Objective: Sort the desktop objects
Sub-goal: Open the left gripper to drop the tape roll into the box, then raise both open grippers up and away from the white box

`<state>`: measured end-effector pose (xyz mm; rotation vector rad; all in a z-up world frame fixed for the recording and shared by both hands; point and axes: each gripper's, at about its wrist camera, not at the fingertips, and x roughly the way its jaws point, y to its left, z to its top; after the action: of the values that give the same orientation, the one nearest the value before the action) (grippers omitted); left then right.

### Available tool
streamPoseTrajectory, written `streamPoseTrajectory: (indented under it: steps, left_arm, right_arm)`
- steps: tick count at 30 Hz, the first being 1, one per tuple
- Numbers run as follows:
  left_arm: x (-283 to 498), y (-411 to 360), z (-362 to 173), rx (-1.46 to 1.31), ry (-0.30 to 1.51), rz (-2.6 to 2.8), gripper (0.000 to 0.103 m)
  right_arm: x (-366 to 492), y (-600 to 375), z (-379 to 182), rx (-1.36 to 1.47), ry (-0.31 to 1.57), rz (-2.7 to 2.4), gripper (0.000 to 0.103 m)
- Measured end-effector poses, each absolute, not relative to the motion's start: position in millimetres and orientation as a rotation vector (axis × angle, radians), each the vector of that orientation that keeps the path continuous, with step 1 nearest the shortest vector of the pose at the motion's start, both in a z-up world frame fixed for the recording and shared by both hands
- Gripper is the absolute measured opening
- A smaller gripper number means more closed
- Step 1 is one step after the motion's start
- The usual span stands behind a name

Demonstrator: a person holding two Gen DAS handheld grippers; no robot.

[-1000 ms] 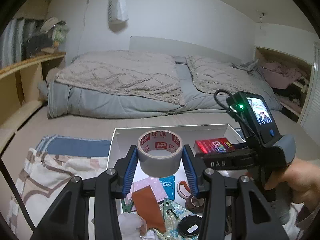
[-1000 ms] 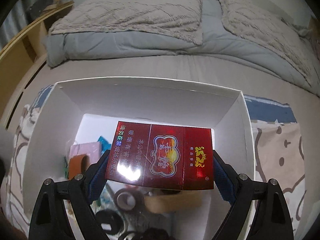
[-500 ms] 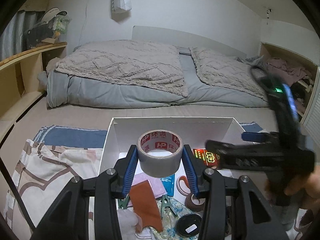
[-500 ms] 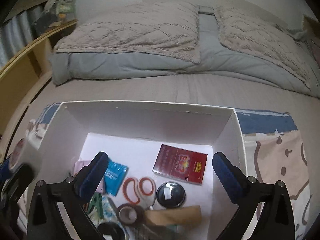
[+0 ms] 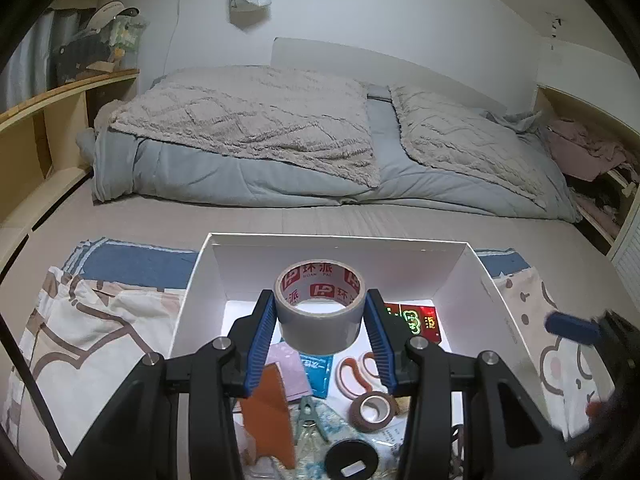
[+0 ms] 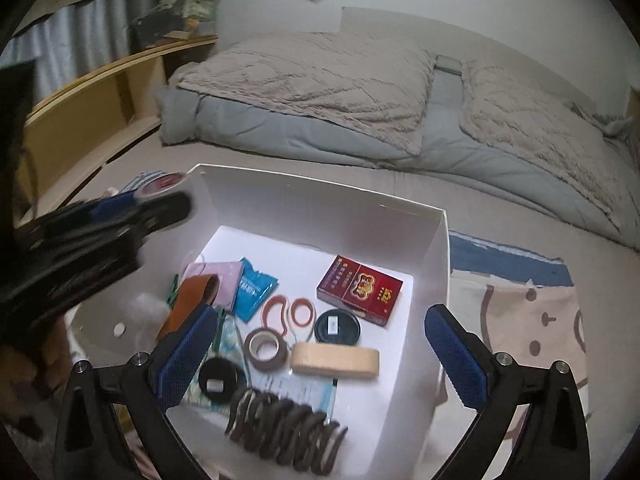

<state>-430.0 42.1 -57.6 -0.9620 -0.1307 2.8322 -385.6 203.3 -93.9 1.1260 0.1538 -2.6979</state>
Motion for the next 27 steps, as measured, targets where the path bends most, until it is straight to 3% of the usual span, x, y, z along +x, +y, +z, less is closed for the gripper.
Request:
streamPoseTrajectory:
  steps: [13,14,15,17,27]
  left_arm:
    - [-446,55,-56,-0.979,-0.096,2.887,0.044]
    - [-447,53,-57,-0.971,-0.101,2.892,0.047]
    - [-449,52,-59,-0.980,-0.103,2.891,0.064]
    - [-447,51,-60,-0.963,-0.089,2.934,0.082]
    - [-443,52,-63,-0.976,-0.045,2.930,0.082]
  right_arm:
    - [-360,204,-84,1.060,0.189,-2.664,0.103]
    - [-359,204,-85,1.058,0.195,-2.660,0.103]
    - [-358,204,-85,1.056,0.205,-2.659,0.103]
    - [-357,204,-88,1.061,0.219,-2.656,0.103]
    - [-358,204,-93,1.075,0.214,-2.651,0.103]
